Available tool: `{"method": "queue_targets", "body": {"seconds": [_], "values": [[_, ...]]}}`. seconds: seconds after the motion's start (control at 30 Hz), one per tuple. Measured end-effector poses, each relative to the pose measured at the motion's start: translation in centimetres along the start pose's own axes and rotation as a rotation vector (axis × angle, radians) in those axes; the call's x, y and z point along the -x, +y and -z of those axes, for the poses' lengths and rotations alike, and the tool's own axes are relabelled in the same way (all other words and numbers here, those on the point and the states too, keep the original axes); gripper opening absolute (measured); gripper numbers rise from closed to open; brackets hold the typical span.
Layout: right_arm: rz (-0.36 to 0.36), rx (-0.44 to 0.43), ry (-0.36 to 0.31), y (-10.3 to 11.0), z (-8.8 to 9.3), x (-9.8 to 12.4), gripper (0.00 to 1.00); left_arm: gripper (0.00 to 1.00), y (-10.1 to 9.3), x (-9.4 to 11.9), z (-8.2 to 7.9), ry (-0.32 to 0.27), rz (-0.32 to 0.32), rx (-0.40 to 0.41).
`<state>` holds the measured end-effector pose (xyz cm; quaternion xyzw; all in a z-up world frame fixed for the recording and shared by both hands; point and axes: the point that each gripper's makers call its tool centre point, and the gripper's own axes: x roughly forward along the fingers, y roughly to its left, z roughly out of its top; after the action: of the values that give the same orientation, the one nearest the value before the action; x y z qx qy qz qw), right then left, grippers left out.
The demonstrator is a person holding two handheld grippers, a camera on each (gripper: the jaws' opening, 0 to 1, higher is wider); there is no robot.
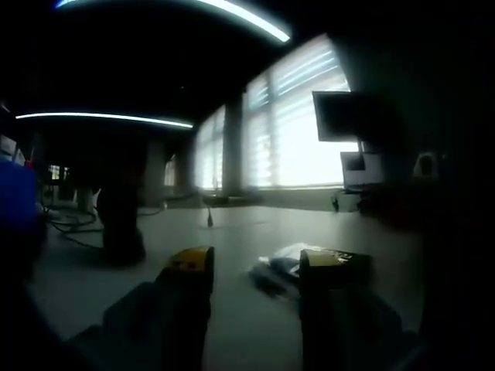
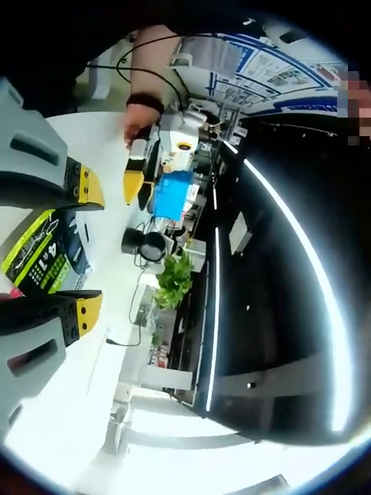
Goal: Clip sheet goods on table flip sheet goods clip sheet goods scan sheet goods put sheet goods back to table
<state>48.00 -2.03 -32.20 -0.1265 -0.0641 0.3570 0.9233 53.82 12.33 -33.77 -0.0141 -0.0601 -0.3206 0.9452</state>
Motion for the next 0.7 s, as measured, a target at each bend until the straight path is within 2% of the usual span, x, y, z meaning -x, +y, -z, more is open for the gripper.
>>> {"method": "queue_targets", "body": {"seconds": [0.1, 0.27, 0.7], "values": [[-0.019, 0.049, 0.028, 0.9, 0.5, -0.4, 0.36, 0.37, 0.0, 0.0, 0.0, 0.001, -0.001, -0.001], [-0.049, 0.081, 0.054, 2.2, 1.3, -0.9, 0.37, 0.37, -0.1, 0.0, 0.1, 0.005, 0.004, -0.004], [-0.098, 0.171, 0.131, 3.9, 3.8, -2.2, 0.37, 0.37, -0.2, 0.0, 0.1, 0.006, 0.006, -0.007]]}}
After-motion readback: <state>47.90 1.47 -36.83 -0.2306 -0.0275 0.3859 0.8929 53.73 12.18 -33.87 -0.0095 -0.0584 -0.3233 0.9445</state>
